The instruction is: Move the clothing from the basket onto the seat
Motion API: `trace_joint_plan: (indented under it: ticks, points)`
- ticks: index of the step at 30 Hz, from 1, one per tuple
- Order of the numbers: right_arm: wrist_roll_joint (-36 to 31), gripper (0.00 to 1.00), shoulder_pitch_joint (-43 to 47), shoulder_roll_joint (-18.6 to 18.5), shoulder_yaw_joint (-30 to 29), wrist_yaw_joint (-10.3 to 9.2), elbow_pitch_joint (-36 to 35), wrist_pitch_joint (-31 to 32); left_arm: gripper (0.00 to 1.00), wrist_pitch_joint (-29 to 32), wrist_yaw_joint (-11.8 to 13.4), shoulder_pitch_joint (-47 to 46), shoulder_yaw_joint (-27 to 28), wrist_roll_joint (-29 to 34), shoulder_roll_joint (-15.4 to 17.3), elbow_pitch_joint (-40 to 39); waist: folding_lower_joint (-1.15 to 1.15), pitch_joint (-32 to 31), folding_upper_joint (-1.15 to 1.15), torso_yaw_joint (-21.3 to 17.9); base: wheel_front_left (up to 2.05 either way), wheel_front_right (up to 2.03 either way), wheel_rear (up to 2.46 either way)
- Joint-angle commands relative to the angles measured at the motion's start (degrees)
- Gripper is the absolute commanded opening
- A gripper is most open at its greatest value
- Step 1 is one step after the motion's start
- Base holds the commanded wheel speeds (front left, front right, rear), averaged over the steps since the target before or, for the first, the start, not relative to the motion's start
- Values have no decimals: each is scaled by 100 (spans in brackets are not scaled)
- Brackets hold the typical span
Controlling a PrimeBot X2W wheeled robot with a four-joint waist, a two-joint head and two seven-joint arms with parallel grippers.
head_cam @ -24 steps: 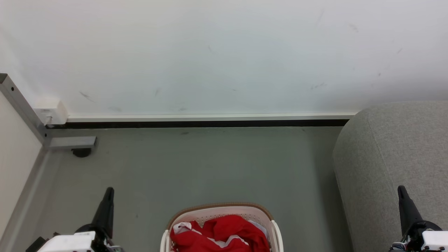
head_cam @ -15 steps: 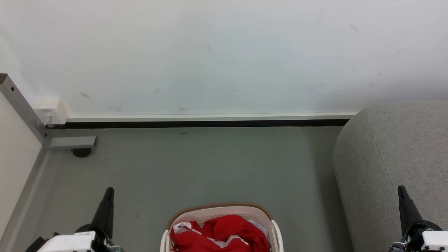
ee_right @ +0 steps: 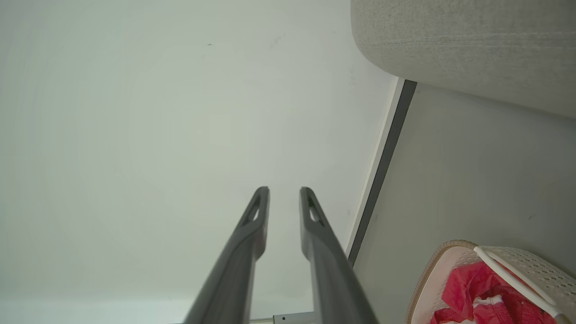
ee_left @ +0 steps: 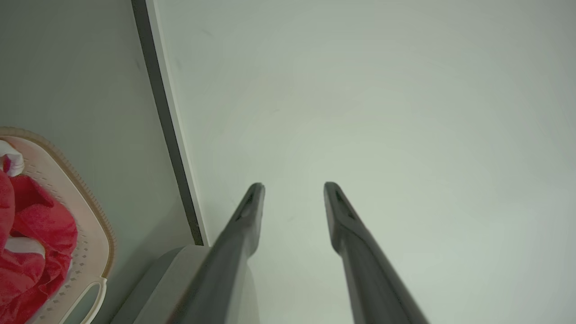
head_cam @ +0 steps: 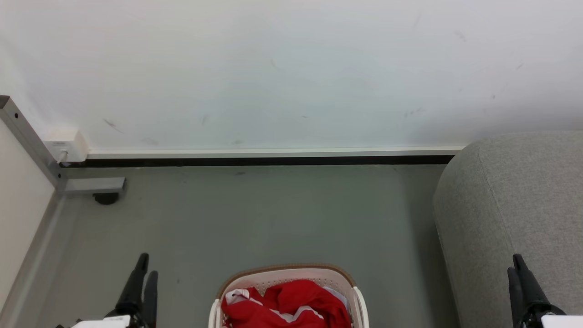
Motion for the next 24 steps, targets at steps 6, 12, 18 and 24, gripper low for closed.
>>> trace_joint_plan:
  ticks: [6,12,18,24]
  points:
    - [-319,100,-10,-32,88,-1,-169,-196,100,-195,-1,-49,-107,139,24,-137,0,4,0,4,0,0,0]
    - [-1229,100,29,-40,211,-1,-343,-363,100,-360,-1,-42,-149,533,29,-196,0,15,0,4,0,0,0]
    - [-2244,100,83,-55,357,-1,-463,-521,100,-520,-2,-25,-216,1562,35,-322,0,26,0,10,0,0,0]
    - [-3061,100,115,-58,484,-2,-455,-667,100,-665,48,48,-303,2525,40,-396,0,29,0,10,0,0,0]
